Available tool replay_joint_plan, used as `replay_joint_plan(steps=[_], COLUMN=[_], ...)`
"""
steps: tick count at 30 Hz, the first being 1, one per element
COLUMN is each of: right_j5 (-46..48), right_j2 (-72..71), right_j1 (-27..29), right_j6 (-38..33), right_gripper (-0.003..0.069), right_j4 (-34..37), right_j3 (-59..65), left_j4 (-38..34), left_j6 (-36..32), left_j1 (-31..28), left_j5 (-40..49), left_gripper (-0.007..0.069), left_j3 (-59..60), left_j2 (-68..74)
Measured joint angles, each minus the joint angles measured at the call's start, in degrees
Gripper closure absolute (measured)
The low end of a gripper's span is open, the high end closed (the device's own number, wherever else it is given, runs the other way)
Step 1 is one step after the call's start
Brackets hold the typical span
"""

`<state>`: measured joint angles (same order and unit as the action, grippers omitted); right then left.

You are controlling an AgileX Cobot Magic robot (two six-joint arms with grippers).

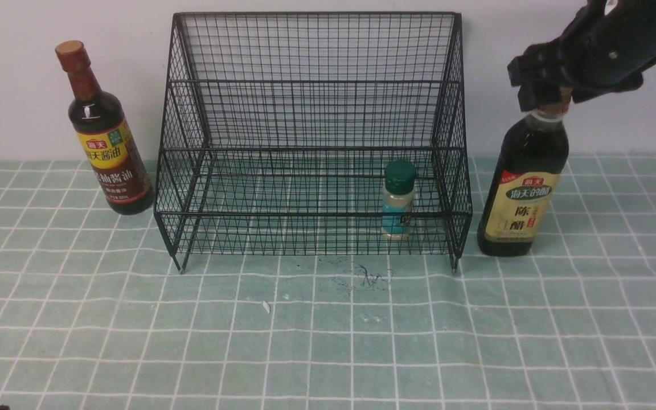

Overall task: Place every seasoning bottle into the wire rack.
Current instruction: Use the right arm to grab the condiment bottle closest to it, then use the right arm to put the condiment bottle back on the shelf

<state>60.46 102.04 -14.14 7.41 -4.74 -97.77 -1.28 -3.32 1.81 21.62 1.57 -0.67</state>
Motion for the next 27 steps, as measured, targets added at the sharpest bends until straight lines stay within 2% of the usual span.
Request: replay_joint_plan(steps=[6, 8, 10, 11, 20, 27], right_j5=[-0.4, -1.1, -1.7, -2.0, 4.6, 12.0], right_j2=[2.3, 2.5, 2.5, 2.5, -1.3, -6.4], right_j1=[0.0, 0.0, 0.0, 0.0, 0.0, 0.0], right_j6=[-0.1, -0.3, -0.7, -0.9, -5.6, -6.7], right_gripper=[0.0202, 0.0245, 0.0321, 0.033, 0.0333, 0.0333], right_j4=[-0.6, -0.6, -0.2, 0.3, 1.1, 2.1], right_j3=[0.0, 0.0, 0.0, -0.1, -1.0, -14.5], left_j4=[0.0, 0.0, 0.0, 0.0, 0.0, 0.0], left_j6=[0.0, 0.0, 0.0, 0.0, 0.0, 0.0], left_j1=[0.0, 0.0, 0.0, 0.0, 0.0, 0.0], left_j5=[0.0, 0.0, 0.0, 0.0, 0.0, 0.0], left_gripper=[0.0631, 0.0631, 0.0631, 0.0631, 0.0631, 0.0631], left_j3=[0.0, 0.0, 0.0, 0.0, 0.0, 0.0], left_j2=[0.0, 0.0, 0.0, 0.0, 0.0, 0.0])
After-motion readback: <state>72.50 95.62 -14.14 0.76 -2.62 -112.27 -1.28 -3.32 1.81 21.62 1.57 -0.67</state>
